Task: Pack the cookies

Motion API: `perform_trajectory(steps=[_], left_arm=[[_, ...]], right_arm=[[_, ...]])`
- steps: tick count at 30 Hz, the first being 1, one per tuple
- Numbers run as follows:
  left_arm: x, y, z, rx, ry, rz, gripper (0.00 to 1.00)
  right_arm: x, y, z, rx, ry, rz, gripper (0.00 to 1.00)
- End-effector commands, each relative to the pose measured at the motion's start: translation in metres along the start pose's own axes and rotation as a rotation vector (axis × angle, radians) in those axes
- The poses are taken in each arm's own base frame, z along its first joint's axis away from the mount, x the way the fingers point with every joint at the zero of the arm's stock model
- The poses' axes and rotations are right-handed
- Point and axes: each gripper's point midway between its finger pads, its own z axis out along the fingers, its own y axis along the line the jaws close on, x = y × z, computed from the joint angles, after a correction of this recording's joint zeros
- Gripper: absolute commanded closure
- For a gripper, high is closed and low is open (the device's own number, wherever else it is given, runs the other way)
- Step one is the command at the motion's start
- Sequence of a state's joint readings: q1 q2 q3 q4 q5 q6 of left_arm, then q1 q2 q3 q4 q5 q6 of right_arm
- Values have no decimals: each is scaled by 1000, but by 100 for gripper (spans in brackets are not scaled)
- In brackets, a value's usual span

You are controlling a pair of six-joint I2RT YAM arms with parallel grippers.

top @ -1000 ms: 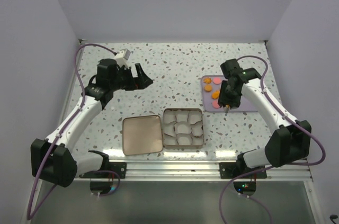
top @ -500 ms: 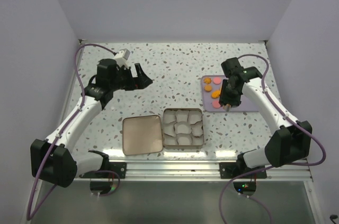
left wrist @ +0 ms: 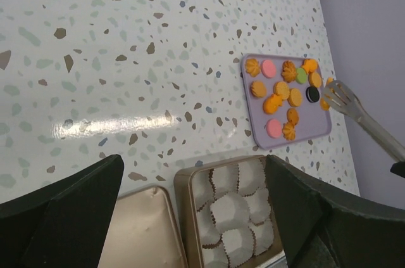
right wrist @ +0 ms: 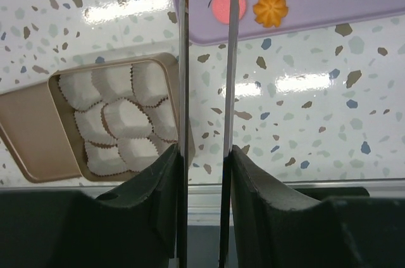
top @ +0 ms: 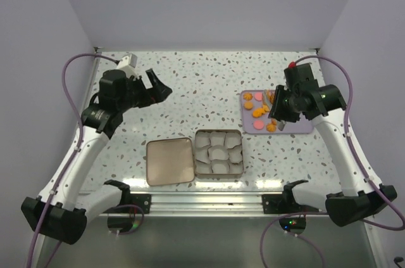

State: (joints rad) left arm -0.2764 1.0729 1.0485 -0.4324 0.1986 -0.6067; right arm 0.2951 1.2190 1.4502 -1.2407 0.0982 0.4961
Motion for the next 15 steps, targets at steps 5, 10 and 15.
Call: perform_trajectory(steps=[5,10,15], left_arm=[[-18,-12,-72,-68,-67,-34,0],[-3,1,-83,-88,-82,0,0],[15,2,-73,-31,-47,24,0]], right_arm=[[22,14,-4,-115,73,7,76],[18,38,-11,-240,61,26,75],[36,64,-23,-321,86,-30,76]])
